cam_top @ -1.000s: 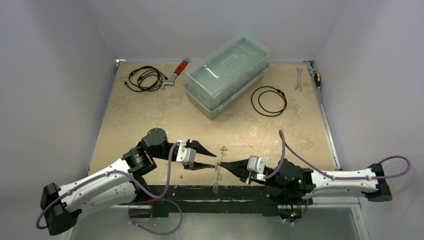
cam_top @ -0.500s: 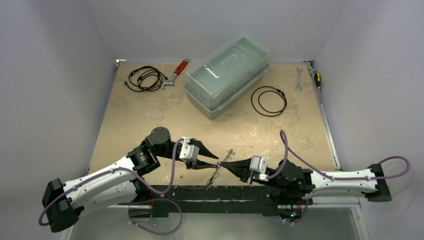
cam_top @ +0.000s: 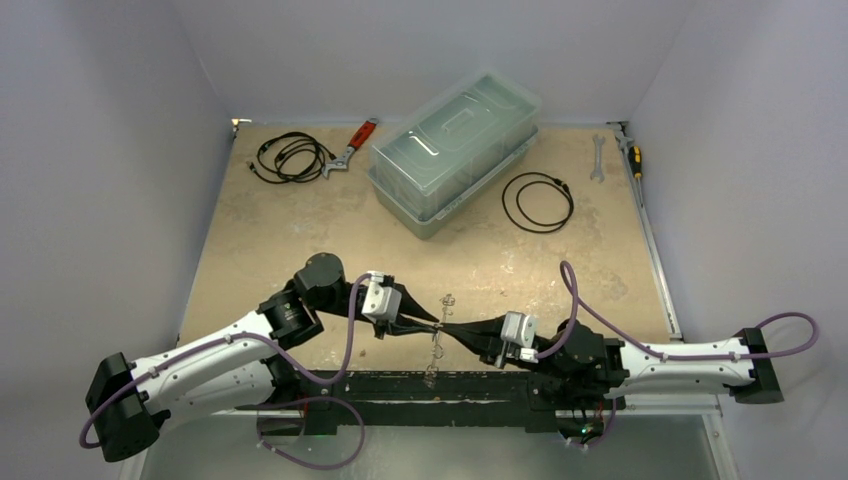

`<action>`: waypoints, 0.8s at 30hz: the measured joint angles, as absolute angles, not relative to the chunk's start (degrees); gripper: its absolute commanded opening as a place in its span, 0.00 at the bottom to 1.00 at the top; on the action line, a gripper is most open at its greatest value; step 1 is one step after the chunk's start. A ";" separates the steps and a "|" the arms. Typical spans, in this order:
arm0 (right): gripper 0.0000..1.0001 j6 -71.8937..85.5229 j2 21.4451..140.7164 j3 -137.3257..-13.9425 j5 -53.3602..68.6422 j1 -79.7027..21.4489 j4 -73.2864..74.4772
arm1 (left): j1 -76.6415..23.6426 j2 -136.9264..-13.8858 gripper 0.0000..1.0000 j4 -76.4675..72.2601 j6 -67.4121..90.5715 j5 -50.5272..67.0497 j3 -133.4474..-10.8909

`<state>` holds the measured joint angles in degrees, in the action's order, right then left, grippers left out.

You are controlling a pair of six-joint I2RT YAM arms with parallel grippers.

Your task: Put the keys on the keyring

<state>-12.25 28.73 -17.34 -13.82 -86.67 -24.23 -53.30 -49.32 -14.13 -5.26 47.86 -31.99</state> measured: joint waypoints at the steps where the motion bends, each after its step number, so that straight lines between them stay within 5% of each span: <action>1: 0.00 -12.25 28.75 -17.32 -13.80 -86.67 -24.40 | -53.30 -49.41 0.11 -14.17 -5.10 47.86 -31.99; 4: 0.00 -12.36 28.86 -17.30 -13.78 -86.65 -24.73 | -53.30 -49.71 0.00 -14.20 -4.99 48.05 -31.99; 15: 0.01 -12.53 29.52 -16.38 -13.69 -86.56 -26.55 | -53.32 -49.36 0.00 -13.10 -5.17 46.28 -31.97; 24: 0.41 -12.38 30.72 -16.45 -12.88 -86.56 -25.32 | -53.32 -47.59 0.00 -6.81 -7.33 42.78 -32.03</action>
<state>-12.38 30.72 -16.45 -12.88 -86.56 -25.32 -53.32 -47.59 -6.81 -7.33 42.78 -32.03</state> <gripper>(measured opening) 0.345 0.012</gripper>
